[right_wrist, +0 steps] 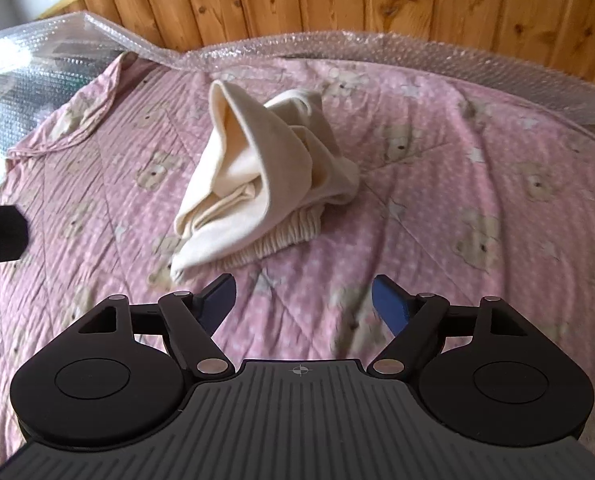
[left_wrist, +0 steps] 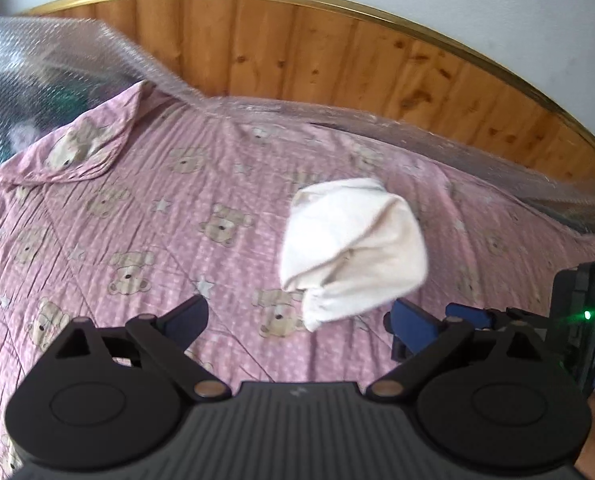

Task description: Fold clothes

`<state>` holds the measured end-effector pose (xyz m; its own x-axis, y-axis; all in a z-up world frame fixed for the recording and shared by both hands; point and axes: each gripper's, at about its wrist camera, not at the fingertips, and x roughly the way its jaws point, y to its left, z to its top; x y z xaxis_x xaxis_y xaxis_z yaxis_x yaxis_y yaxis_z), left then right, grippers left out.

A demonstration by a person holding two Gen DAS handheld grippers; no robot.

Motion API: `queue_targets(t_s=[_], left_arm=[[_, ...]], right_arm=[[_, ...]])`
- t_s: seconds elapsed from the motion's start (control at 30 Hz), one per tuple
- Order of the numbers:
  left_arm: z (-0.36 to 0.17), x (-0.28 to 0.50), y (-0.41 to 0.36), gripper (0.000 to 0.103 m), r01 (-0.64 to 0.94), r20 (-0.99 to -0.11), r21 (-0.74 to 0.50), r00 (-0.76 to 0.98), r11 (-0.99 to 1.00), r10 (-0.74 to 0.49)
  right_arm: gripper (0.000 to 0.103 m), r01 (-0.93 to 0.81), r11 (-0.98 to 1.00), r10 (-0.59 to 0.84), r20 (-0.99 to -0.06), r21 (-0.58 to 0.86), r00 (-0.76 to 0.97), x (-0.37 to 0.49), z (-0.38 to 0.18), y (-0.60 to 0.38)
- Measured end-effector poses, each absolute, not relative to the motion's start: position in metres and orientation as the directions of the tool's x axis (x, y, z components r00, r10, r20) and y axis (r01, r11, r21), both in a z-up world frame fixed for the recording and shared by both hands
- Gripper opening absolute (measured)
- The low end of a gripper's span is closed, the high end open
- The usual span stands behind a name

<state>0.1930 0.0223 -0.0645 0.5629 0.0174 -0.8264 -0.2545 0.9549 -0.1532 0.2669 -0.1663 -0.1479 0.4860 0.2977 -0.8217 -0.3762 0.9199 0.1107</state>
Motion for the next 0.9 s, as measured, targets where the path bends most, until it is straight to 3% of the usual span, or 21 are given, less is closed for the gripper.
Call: queue_targets(t_s=[0.17, 0.23, 0.27, 0.3, 0.33, 0.47, 0.6, 0.73, 0.83, 0.87, 0.9], left_arm=[[-0.081, 0.203, 0.045, 0.101, -0.325, -0.841, -0.195, 0.541, 0.925, 0.012], [-0.087, 0.209, 0.052, 0.101, -0.338, -0.846, -0.212, 0.534, 0.917, 0.001], [-0.09, 0.212, 0.055, 0.101, -0.342, -0.848, -0.22, 0.53, 0.913, -0.006], [-0.092, 0.216, 0.057, 0.101, -0.339, -0.846, -0.228, 0.533, 0.913, -0.013], [-0.092, 0.219, 0.058, 0.101, -0.331, -0.842, -0.235, 0.54, 0.914, -0.021], [-0.096, 0.235, 0.063, 0.101, -0.292, -0.825, -0.256, 0.563, 0.922, -0.051], [-0.123, 0.262, 0.058, 0.103, -0.247, -0.835, -0.244, 0.545, 0.938, -0.074], [-0.177, 0.295, 0.036, 0.103, -0.197, -0.879, -0.19, 0.471, 0.962, -0.077], [-0.207, 0.31, 0.019, 0.101, -0.131, -0.893, -0.139, 0.446, 0.982, -0.067], [-0.214, 0.314, 0.013, 0.103, -0.11, -0.889, -0.107, 0.455, 0.988, -0.045], [-0.216, 0.316, 0.006, 0.09, -0.075, -0.872, -0.07, 0.49, 0.995, -0.024]], right_arm=[[0.085, -0.407, 0.908, 0.309, -0.822, 0.104, 0.479, 0.297, -0.161, -0.143], [0.081, -0.422, 0.902, 0.305, -0.824, 0.09, 0.477, 0.312, -0.17, -0.133], [0.073, -0.429, 0.899, 0.306, -0.828, 0.089, 0.47, 0.319, -0.175, -0.128], [0.038, -0.438, 0.894, 0.313, -0.834, 0.097, 0.455, 0.326, -0.18, -0.125], [0.017, -0.443, 0.89, 0.324, -0.837, 0.11, 0.441, 0.33, -0.181, -0.125], [0.002, -0.439, 0.884, 0.39, -0.775, 0.164, 0.497, 0.321, -0.137, -0.149], [0.002, -0.429, 0.89, 0.405, -0.697, 0.153, 0.592, 0.289, -0.086, -0.191], [0.007, -0.361, 0.928, 0.286, -0.789, 0.087, 0.543, 0.291, -0.127, -0.216], [0.035, -0.277, 0.954, 0.241, -0.842, 0.115, 0.482, 0.299, -0.163, -0.231], [0.05, -0.265, 0.957, 0.238, -0.838, 0.117, 0.491, 0.301, -0.166, -0.231], [0.061, -0.26, 0.958, 0.24, -0.835, 0.122, 0.495, 0.304, -0.17, -0.23]])
